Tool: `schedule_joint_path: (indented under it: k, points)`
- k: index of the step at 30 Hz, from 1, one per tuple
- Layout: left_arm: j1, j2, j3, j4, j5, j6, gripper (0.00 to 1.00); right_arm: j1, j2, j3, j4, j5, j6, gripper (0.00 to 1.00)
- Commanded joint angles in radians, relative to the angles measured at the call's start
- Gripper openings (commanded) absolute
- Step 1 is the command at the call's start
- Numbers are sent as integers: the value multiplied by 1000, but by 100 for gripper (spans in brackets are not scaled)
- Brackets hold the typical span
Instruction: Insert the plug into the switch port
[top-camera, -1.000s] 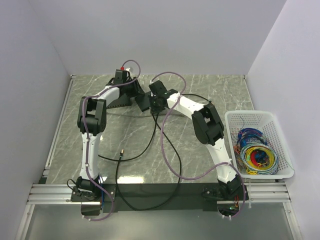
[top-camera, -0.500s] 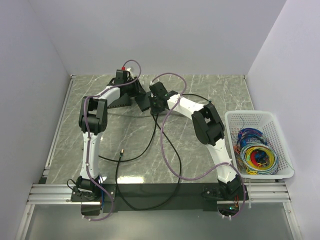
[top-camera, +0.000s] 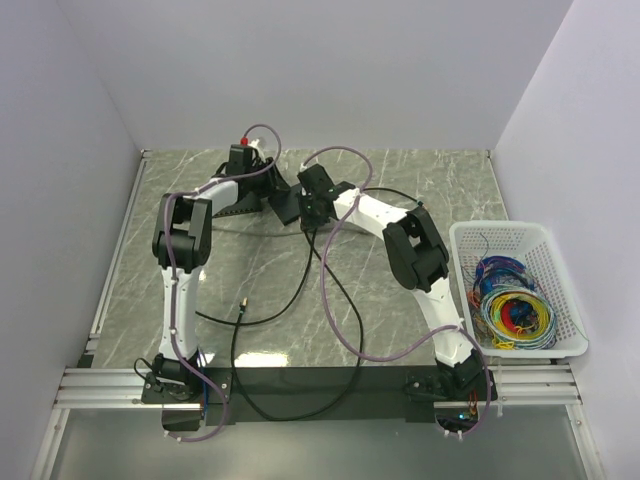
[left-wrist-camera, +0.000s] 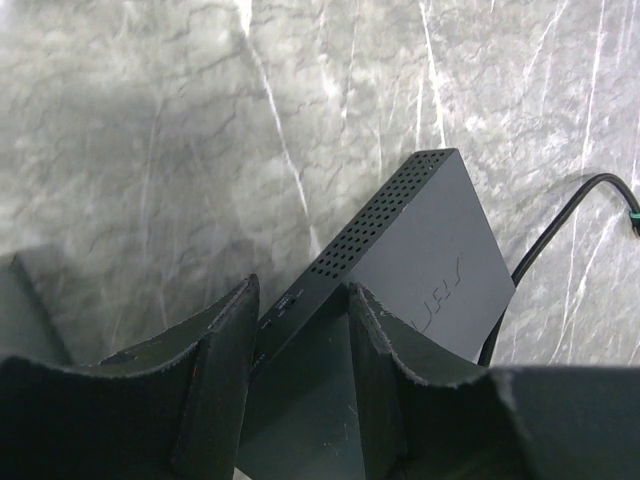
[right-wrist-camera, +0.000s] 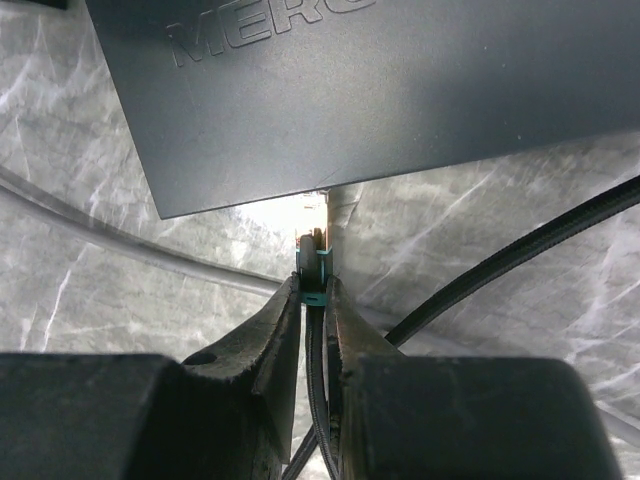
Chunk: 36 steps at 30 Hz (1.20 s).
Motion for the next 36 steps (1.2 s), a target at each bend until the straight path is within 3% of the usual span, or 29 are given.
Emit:
schedule_joint_path:
  k: [1,12,23,36]
  points:
    - [-18,-48,-66,-61,-11,-5,46,38,-26,12,-31,-9,14,0]
    - [-32,-126,-216,-26,-35,-25,46,76,-75,-32,-25,-7,35,0]
    - [-38,-219,-472,31,-83,-93,44,112,-175,-305,87,-10,72,0]
    - [-21,-208,-394,-8,-100,-37,44,93,-280,-408,94,54,36,0]
